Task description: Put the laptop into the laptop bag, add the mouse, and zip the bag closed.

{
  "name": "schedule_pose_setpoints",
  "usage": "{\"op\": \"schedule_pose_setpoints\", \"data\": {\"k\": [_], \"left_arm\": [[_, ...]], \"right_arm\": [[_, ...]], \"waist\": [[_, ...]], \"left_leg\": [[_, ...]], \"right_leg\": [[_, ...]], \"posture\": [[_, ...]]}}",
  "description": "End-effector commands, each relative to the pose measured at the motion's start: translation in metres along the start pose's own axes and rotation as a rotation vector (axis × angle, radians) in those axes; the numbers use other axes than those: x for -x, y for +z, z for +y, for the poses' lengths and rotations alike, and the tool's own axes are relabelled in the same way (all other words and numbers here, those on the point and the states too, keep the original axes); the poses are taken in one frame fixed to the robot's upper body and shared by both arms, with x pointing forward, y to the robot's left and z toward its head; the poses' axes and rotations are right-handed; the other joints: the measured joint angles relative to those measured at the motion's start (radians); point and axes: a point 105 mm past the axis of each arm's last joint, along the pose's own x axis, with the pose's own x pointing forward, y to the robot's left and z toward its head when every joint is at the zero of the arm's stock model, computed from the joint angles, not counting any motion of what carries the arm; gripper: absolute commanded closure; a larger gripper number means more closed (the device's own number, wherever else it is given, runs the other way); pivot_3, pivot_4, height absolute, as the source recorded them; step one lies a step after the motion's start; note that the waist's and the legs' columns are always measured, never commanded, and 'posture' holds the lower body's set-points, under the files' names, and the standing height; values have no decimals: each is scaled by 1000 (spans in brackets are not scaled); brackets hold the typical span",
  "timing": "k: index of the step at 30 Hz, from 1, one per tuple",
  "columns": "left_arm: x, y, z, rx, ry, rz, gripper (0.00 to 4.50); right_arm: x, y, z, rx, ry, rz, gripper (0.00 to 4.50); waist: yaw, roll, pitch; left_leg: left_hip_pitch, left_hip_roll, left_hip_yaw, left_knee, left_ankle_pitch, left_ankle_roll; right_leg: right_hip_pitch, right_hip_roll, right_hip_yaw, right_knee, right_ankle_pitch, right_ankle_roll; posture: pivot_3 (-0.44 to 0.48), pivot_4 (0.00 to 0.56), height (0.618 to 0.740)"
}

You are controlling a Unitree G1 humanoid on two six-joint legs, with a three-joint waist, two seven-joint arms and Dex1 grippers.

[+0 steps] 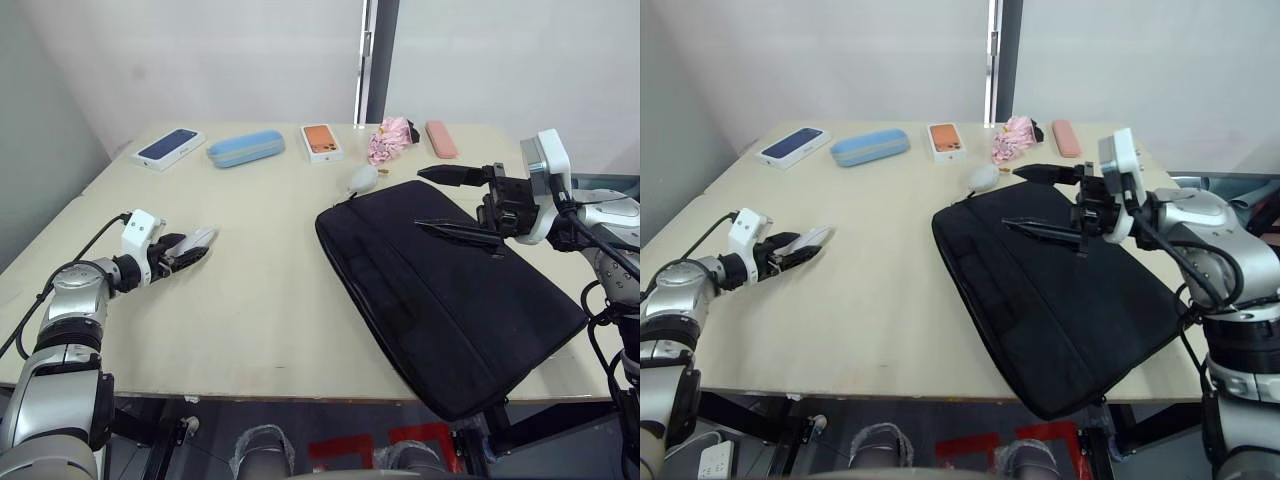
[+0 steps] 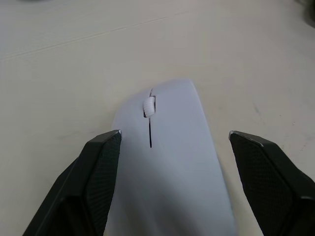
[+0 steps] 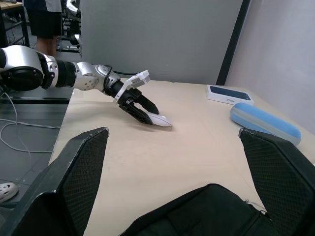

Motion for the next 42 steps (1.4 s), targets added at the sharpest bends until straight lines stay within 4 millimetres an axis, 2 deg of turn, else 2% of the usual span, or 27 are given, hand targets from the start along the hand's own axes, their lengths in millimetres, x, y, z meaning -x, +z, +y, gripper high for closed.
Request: {"op": "schedule_pose_setpoints", "data": {"k": [1,23,36,42], "left_arm": [[1,2,-2,-2,-15,-11,830],[7,20,4,-36,9,-48,830],[18,22,10,-58,48,-32,830],[18,15,8,-39,41,-14,830]], "right_arm": [[1,12,1,49,1,-23,65],[2,10,0,44,-8,-24,65],[1,9,1,35,2,-26,65],[0,8,1,32,2,-25,65]], "waist": [[0,0,0],[-2,0,0],[-4,0,0],[-5,0,0]], "left_leg": [[0,0,0,0,0,0],[-1,0,1,-6,0,0],[-1,0,1,-10,0,-1],[-1,0,1,-10,0,-1]], "right_leg": [[0,0,0,0,0,0],[0,0,-1,-7,0,0],[0,1,-2,-11,0,0],[0,1,-2,-11,0,0]], "posture": [[0,150,740],[0,150,740],[0,150,740],[0,150,740]]}}
